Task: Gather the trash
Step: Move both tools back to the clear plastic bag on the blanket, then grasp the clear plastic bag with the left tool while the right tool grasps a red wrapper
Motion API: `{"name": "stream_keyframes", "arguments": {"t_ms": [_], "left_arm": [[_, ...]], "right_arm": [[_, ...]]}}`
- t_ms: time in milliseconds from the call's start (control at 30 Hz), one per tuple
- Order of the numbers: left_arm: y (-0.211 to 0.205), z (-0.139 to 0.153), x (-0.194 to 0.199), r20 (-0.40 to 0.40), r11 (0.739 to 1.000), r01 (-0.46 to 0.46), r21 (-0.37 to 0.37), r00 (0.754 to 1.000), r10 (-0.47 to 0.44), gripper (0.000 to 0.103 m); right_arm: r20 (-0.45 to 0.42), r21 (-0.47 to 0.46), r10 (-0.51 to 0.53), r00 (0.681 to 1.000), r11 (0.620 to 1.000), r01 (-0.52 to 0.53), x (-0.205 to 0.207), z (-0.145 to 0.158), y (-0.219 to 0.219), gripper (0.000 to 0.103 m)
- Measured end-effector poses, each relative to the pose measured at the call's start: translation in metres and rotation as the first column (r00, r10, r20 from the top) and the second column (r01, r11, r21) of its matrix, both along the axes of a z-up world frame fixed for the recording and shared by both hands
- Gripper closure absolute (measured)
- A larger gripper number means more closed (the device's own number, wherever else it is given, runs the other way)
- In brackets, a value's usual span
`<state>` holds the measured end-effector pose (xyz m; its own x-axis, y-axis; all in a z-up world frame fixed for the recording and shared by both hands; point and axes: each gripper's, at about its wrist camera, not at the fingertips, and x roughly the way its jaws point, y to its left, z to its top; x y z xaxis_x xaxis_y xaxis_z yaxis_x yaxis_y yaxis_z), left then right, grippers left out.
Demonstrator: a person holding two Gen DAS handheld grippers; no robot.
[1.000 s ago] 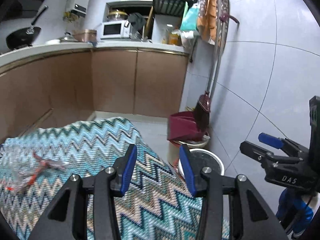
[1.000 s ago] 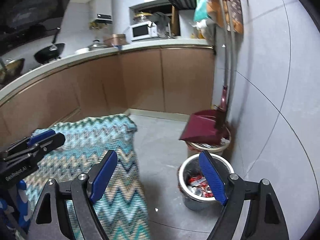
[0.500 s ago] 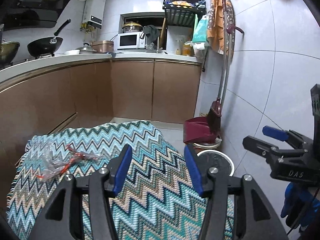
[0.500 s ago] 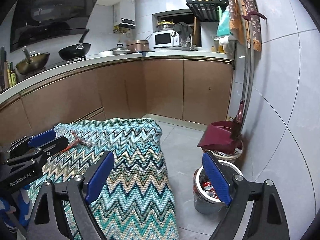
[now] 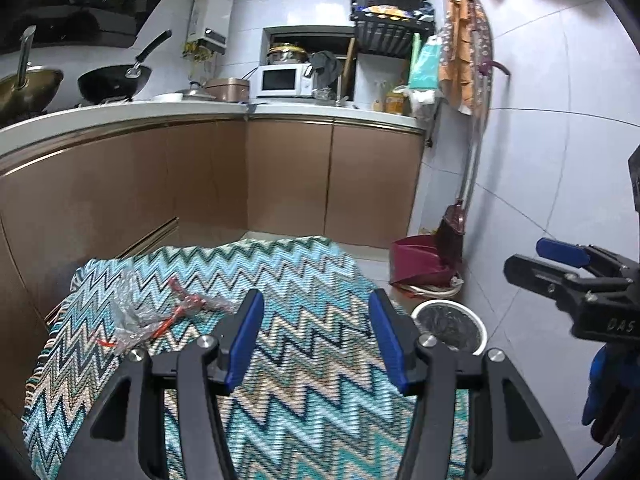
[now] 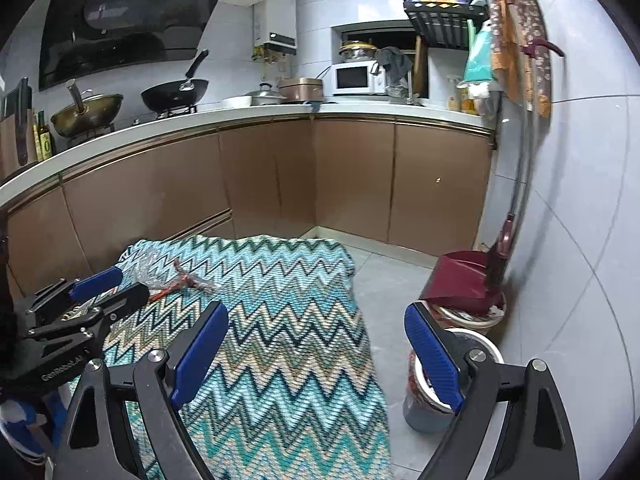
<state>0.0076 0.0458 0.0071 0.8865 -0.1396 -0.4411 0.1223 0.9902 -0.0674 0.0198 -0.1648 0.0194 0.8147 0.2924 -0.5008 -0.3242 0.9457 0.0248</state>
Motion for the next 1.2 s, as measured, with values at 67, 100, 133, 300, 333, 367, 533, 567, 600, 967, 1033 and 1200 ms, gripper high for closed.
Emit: {"name": "stream_keyframes", "arguments": {"t_ms": [67, 100, 133, 300, 333, 367, 533, 567, 600, 967, 1033, 1200], "left_arm": [[0.015, -0.007, 0.008, -0.018, 1.000, -0.022, -0.008, 1.000, 0.022, 0.051], [0.024, -0.012, 0.011, -0.028, 0.999, -0.035, -0.012, 0.999, 0.035, 0.051], [0.033, -0.016, 0.016, -0.038, 0.999, -0.049, -0.012, 0.998, 0.048, 0.051], [0.080, -0.041, 0.034, -0.084, 0.994, -0.106, -0.013, 0.991, 0.104, 0.051], [0.090, -0.047, 0.039, -0.095, 0.993, -0.121, -0.006, 0.988, 0.120, 0.051], [0.101, -0.053, 0.045, -0.110, 0.991, -0.134, 0.000, 0.985, 0.133, 0.051], [0.146, -0.081, 0.080, -0.194, 0.991, -0.124, 0.055, 0.972, 0.133, 0.051], [0.153, -0.087, 0.087, -0.205, 0.991, -0.112, 0.069, 0.971, 0.124, 0.051], [0.159, -0.092, 0.095, -0.217, 0.992, -0.096, 0.077, 0.970, 0.111, 0.051], [0.190, -0.145, 0.151, -0.382, 0.998, -0.034, 0.055, 0.923, 0.053, 0.051], [0.194, -0.147, 0.155, -0.395, 0.999, -0.041, 0.032, 0.917, 0.051, 0.052], [0.195, -0.152, 0.157, -0.404, 0.997, -0.066, 0.047, 0.911, 0.079, 0.067]], "right_arm": [[-0.014, -0.008, 0.020, 1.000, 1.000, -0.020, 0.009, -0.003, 0.011, 0.013], [-0.021, -0.009, 0.030, 0.999, 1.000, -0.030, 0.014, -0.004, 0.016, 0.013], [-0.029, -0.007, 0.041, 0.999, 0.999, -0.041, 0.020, -0.006, 0.021, 0.013], [-0.074, -0.007, 0.102, 0.992, 0.995, -0.103, 0.053, -0.021, 0.052, 0.013], [-0.088, -0.009, 0.121, 0.989, 0.993, -0.122, 0.062, -0.026, 0.061, 0.013], [-0.102, -0.010, 0.138, 0.985, 0.990, -0.140, 0.070, -0.031, 0.070, 0.013], [-0.173, 0.007, 0.234, 0.957, 0.972, -0.236, 0.108, -0.057, 0.108, 0.014], [-0.187, 0.013, 0.256, 0.948, 0.966, -0.259, 0.117, -0.063, 0.118, 0.016], [-0.199, 0.016, 0.275, 0.941, 0.961, -0.278, 0.124, -0.069, 0.127, 0.019], [-0.308, -0.029, 0.436, 0.846, 0.884, -0.466, 0.197, -0.131, 0.222, 0.029], [-0.322, -0.059, 0.443, 0.837, 0.873, -0.485, 0.204, -0.141, 0.232, 0.032], [-0.364, -0.085, 0.460, 0.810, 0.850, -0.520, 0.219, -0.168, 0.250, 0.047]]}}
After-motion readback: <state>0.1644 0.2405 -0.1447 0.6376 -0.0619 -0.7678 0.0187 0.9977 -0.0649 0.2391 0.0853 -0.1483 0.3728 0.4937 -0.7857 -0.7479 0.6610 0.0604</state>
